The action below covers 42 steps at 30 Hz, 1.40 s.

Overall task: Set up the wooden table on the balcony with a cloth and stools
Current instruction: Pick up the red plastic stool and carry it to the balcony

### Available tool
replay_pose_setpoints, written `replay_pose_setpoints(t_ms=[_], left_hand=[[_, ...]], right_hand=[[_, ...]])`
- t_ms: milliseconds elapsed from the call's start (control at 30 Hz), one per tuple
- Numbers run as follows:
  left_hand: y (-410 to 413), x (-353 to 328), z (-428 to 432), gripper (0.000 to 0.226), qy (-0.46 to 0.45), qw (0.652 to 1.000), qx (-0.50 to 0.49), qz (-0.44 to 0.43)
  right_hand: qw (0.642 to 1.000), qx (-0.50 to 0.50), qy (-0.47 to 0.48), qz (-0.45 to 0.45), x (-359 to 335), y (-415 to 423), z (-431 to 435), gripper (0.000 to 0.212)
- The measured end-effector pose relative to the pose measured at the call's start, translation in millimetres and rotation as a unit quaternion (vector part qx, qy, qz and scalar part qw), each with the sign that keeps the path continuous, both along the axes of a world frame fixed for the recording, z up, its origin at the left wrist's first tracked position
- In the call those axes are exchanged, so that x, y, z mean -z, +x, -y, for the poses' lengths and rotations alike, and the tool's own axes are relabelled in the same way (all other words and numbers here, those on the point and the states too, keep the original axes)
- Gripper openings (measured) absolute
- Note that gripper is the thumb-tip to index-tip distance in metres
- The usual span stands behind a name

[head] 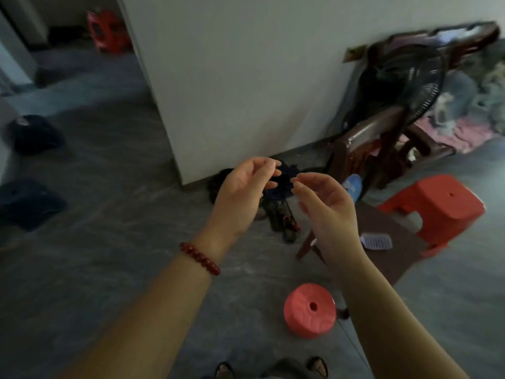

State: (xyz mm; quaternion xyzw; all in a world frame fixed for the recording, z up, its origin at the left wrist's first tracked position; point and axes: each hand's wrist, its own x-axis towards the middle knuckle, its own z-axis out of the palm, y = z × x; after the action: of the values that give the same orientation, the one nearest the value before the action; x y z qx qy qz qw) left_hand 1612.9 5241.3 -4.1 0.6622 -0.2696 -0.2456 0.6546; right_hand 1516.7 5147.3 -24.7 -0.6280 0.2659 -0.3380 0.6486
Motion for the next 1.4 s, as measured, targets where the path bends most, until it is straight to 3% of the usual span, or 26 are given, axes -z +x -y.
replay_pose_setpoints(t_ms=[500, 700, 833, 1000, 1200, 1400], left_hand=[[-80, 15, 112, 0.018, 0.001, 0.977, 0.209, -0.030], [-108, 31, 146, 0.010, 0.007, 0.974, 0.224, -0.022], [-118, 49, 168, 0.009, -0.013, 0.981, 0.191, 0.029], [-125, 75, 198, 0.017, 0.029, 0.976, 0.206, 0.063], [-128, 116, 229, 0.015, 0.058, 0.973, 0.221, 0.044], [-117, 164, 252, 0.027, 0.080, 0.959, 0.260, 0.074]], right_hand=[[0.978, 0.207, 0.001, -0.025, 4, -108, 64, 0.012], [0.975, 0.219, 0.017, -0.033, 23, -139, 93, 0.010], [0.971, 0.232, 0.024, -0.060, 39, -152, 120, 0.010], [0.974, 0.207, 0.032, -0.082, 56, -162, 150, 0.009], [0.974, 0.192, 0.061, -0.098, 93, -163, 177, 0.011], [0.962, 0.223, 0.091, -0.126, 142, -155, 192, 0.011]])
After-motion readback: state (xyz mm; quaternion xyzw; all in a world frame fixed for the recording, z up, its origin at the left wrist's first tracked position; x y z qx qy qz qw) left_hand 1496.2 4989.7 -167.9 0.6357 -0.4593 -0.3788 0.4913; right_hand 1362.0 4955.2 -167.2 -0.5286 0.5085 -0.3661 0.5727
